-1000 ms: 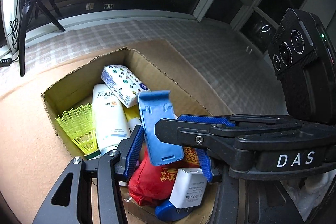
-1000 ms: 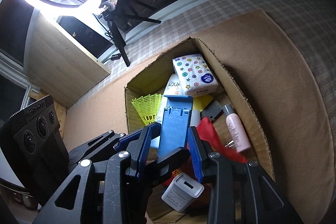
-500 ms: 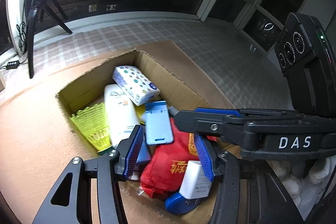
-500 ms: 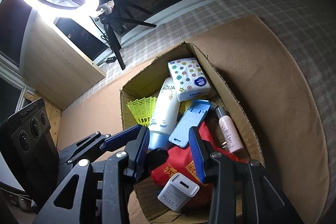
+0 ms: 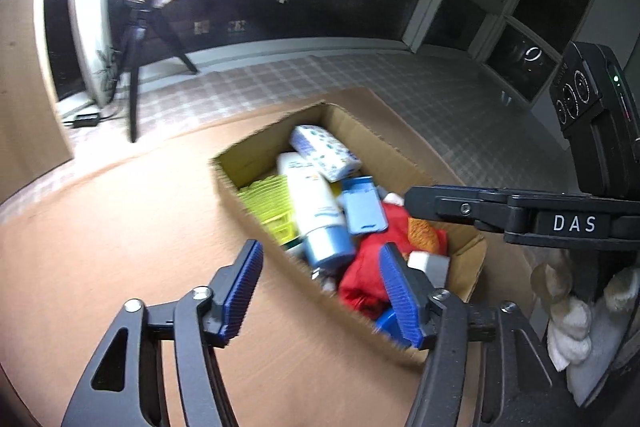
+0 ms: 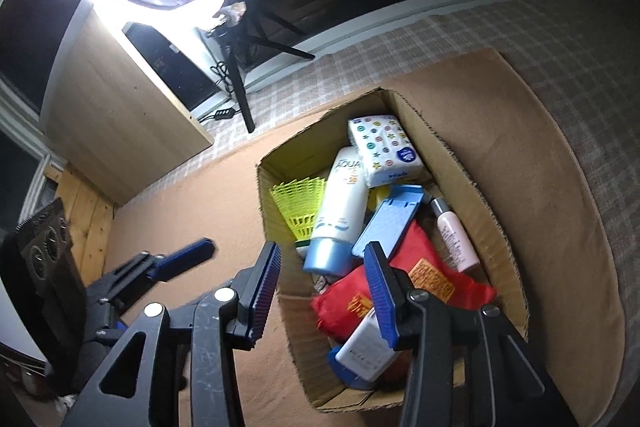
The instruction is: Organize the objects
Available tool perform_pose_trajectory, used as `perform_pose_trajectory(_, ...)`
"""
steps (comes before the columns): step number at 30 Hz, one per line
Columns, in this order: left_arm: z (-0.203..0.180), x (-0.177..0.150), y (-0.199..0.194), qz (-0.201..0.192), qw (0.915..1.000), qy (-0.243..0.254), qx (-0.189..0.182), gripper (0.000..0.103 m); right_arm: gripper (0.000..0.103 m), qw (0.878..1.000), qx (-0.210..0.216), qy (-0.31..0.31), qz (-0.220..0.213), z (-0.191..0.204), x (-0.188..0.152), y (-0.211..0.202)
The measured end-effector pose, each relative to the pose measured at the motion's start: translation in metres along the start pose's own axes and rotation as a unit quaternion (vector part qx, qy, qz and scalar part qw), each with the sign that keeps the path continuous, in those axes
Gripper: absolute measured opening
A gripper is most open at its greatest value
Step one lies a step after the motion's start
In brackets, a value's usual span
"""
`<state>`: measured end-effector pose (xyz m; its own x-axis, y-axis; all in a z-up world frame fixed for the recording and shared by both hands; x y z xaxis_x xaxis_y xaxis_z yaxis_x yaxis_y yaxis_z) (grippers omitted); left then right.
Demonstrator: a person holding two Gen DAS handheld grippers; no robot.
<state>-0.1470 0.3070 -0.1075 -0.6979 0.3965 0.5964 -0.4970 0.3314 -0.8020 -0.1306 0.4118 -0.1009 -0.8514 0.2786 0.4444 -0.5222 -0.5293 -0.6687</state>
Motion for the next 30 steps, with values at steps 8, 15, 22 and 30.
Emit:
perform_pose_trajectory(8,0.061,-0.042,-0.041,0.009,0.9972,-0.05,0.055,0.077,0.043,0.999,-0.024,-0.038,-0.005,0.043,-0.03,0.008)
perform_pose_trajectory(15,0.112,-0.087,-0.09,0.006,0.9916,-0.082,0.099,0.08,0.045,0.996,-0.035,-0.085,0.008,0.09,-0.062,0.023)
perform_pose_trajectory(22,0.145,-0.116,-0.129,-0.002,0.9855,-0.096,0.14,0.084,0.045,0.993,-0.032,-0.109,0.011,0.132,-0.088,0.031)
perform_pose_trajectory(30,0.164,-0.14,-0.162,-0.013,0.978,-0.126,0.166,0.092,0.06,0.993,-0.023,-0.118,0.005,0.163,-0.113,0.034)
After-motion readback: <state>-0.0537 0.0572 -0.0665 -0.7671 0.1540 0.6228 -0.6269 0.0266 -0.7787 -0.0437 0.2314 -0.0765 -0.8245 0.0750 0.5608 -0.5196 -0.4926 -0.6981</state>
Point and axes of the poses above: each gripper's, at about its wrist camera, not at the fingertips, and y roughly the way its jaws point, z to its left, x to its top, the point moved 6 cm from there along y, roughly the way its jaws point, and after that the axes turned 14 degrees about x, right-handed, at the moved point
